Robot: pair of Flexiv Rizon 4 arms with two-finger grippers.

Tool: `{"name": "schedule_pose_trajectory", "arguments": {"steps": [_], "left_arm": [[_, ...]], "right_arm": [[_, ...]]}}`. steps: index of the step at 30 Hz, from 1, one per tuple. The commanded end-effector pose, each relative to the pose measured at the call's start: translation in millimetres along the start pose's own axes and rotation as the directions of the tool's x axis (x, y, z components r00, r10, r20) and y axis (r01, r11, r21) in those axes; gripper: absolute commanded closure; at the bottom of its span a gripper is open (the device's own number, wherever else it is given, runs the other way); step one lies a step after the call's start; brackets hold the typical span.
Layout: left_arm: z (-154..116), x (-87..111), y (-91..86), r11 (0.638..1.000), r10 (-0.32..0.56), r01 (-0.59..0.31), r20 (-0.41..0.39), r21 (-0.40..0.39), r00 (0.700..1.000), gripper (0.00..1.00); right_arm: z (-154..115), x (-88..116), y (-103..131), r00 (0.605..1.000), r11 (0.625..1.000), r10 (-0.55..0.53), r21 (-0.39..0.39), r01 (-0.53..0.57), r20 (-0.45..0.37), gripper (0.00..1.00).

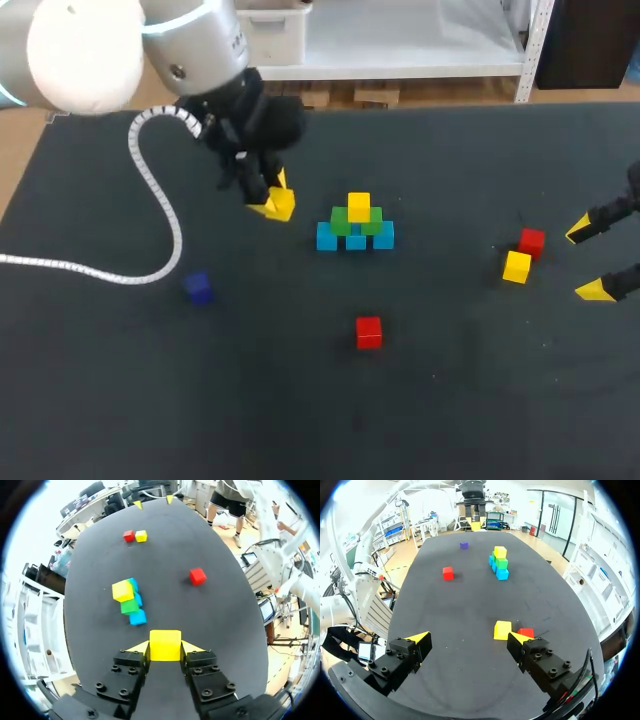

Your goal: Place the blue cubes, place green cubes on the blue cubes, place the yellow cubes on the green cubes, then place the red cubes on the yellow cubes, and place purple cube on the red cubes.

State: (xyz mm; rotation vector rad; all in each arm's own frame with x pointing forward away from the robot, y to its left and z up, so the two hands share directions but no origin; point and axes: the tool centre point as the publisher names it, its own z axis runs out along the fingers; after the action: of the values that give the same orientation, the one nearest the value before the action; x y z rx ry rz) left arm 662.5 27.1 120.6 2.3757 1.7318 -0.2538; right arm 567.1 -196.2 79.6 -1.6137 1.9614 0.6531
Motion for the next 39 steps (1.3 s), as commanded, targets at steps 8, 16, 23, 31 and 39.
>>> {"name": "schedule_pose_trajectory", "arguments": {"steps": [8, 16, 23, 31, 39], "left_arm": [[11, -22.0, 37.7, 0.998, -0.063, 0.063, 0.043, 0.006, 0.997, 1.00], [30, -24.2, 51.1, 0.993, -0.117, 0.116, 0.041, 0.024, 0.992, 1.00], [44, -25.4, 55.6, 0.990, -0.136, 0.135, 0.034, 0.030, 0.990, 1.00], [56, -28.7, 60.2, 0.988, -0.151, 0.149, 0.023, 0.045, 0.988, 1.00], [64, -29.1, 65.8, 0.982, -0.182, 0.182, 0.009, 0.046, 0.983, 1.00]], "right_arm": [[0, 0, 0, 1.000, 1.000, -0.001, 0.000, 0.001, 0.003, 0.00], [0, 0, 0, 1.000, 1.000, -0.001, 0.000, 0.001, 0.003, 0.00], [0, 0, 0, 1.000, 1.000, -0.001, 0.000, 0.001, 0.003, 0.00], [0, 0, 0, 1.000, 1.000, -0.001, 0.000, 0.001, 0.003, 0.00], [0, 0, 0, 1.000, 1.000, -0.001, 0.000, 0.001, 0.003, 0.00]]}}
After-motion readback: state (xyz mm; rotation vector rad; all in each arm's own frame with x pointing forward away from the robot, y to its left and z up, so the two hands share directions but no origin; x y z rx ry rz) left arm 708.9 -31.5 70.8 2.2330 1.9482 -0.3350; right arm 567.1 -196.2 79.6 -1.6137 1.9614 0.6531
